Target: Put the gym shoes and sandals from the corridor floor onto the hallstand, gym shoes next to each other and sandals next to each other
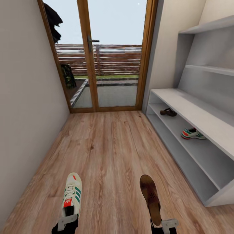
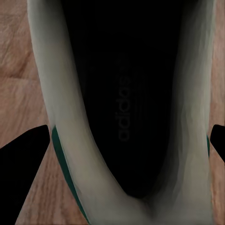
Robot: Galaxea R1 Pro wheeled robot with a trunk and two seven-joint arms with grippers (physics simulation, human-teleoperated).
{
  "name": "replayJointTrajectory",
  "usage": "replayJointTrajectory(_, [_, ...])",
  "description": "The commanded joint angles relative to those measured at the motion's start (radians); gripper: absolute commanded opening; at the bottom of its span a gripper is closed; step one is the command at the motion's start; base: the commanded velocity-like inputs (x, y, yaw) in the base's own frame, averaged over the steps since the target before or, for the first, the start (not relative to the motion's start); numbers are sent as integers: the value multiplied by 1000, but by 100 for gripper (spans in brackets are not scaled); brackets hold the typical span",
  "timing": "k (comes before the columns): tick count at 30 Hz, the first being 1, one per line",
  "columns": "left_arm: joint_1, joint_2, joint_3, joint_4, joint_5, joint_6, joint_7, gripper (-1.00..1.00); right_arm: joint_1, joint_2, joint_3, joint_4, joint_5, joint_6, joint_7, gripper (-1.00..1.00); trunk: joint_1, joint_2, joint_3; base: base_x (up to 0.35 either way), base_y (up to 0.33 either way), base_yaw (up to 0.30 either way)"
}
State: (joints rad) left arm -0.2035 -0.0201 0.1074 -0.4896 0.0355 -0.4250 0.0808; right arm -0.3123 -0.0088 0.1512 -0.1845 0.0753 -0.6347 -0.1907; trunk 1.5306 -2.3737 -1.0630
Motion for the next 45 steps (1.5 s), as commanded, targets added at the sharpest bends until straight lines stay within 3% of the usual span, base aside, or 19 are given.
replayJointTrajectory(1, [0, 0, 2, 0, 3, -3, 0, -100, -1, 0, 6, 0, 8, 0, -10, -100, 0, 0, -1, 340, 0, 0])
replayJointTrajectory(30, [0, 0, 2, -2, 3, -3, 0, -100, -1, 1, 7, 0, 8, 0, -10, -100, 0, 0, -1, 340, 1, 0])
replayJointTrajectory(45, [0, 0, 3, -3, 3, -3, 0, -100, -1, 3, 5, 0, 8, 0, -12, -100, 0, 0, -1, 340, 95, 0])
